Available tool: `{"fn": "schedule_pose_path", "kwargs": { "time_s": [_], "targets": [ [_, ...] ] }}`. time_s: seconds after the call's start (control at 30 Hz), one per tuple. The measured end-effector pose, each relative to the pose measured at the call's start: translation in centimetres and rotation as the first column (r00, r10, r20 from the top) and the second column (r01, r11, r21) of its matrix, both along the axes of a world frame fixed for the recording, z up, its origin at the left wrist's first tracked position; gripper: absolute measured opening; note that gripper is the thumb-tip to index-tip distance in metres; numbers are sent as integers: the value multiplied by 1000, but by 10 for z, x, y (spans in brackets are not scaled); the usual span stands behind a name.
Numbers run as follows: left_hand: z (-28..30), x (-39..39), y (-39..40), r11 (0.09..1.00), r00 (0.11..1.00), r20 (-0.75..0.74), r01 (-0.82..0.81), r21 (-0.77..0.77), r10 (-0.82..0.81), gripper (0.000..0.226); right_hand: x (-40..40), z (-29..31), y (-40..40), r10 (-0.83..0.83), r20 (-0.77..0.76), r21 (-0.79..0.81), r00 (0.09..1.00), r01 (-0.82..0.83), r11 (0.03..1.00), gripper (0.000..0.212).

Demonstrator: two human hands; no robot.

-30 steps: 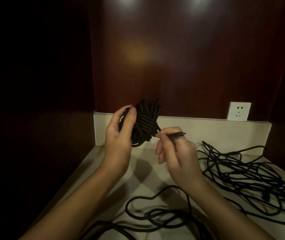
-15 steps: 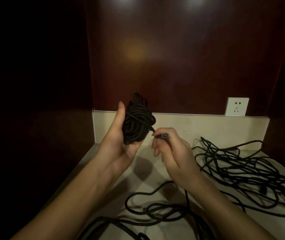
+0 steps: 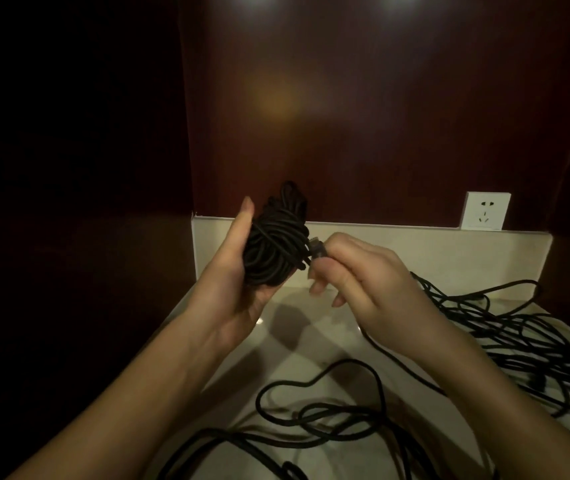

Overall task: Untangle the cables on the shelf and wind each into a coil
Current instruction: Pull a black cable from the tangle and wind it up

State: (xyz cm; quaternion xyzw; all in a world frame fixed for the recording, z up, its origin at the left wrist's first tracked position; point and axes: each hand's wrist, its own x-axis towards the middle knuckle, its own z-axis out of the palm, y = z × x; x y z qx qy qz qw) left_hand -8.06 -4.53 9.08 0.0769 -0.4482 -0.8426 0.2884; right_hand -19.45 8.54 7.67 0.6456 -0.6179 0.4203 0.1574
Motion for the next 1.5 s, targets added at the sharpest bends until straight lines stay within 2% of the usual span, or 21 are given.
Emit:
{"fn": "schedule_pose_path", "kwargs": {
  "time_s": [0.17, 0.23, 0.3, 0.37, 0.47, 0.57, 0.67, 0.77, 0.9, 1.03, 1.1, 1.17, 1.4, 1.5],
  "targets": [
    [3, 4, 5, 993, 1000, -14, -21, -119, 19, 53, 8, 10, -2, -2, 59, -26, 998, 4, 1000, 27],
    [5, 5, 7, 987, 999, -29, -26, -158, 22, 54, 13, 10, -3, 46, 157, -110, 987, -29, 994, 12],
    [4, 5, 9, 985, 999, -29, -25, -173, 20, 55, 18, 11, -2, 96, 207, -202, 974, -53, 978, 15],
    [4, 7, 10, 982, 999, -20, -34, -185, 31, 46, 20, 13, 0, 77, 139, -217, 987, -45, 975, 11],
    [5, 8, 12, 979, 996, 0, -84, -186, 86, 47, 18, 13, 3, 21, 62, -226, 998, -7, 974, 6],
    [6, 8, 12, 974, 993, 19, -108, -201, 114, 47, 15, 14, 6, -73, -72, -245, 995, 54, 968, 10],
    [6, 7, 14, 967, 992, 37, -109, -231, 121, 53, 16, 14, 7, -187, -242, -259, 952, 123, 958, 17],
    [5, 6, 16, 967, 994, 28, -98, -234, 108, 57, 18, 17, 8, -147, -243, -259, 959, 82, 962, 18],
    [5, 3, 10, 977, 995, 87, -21, -213, 41, 59, 12, 15, 5, -152, -305, -252, 940, 74, 965, 21],
    [0, 7, 1, 987, 992, -8, 127, -101, -128, 41, 7, 8, 3, -149, -203, -286, 968, 87, 954, 20],
    [-5, 7, -4, 979, 986, -40, 157, -129, -163, 49, 6, 5, 2, -140, -141, -309, 980, 91, 947, 21],
    [-9, 4, -7, 980, 990, -38, 129, -149, -136, 56, 6, 3, 1, -130, -108, -326, 986, 88, 941, 23],
    [-14, 0, -4, 977, 997, -66, 15, -215, -30, 62, 2, 1, -2, -184, -242, -311, 953, 103, 945, 23],
    [-15, -2, -4, 972, 996, -91, -11, -235, -10, 59, 2, 3, -4, -206, -247, -346, 947, 112, 931, 22]
  ]
}}
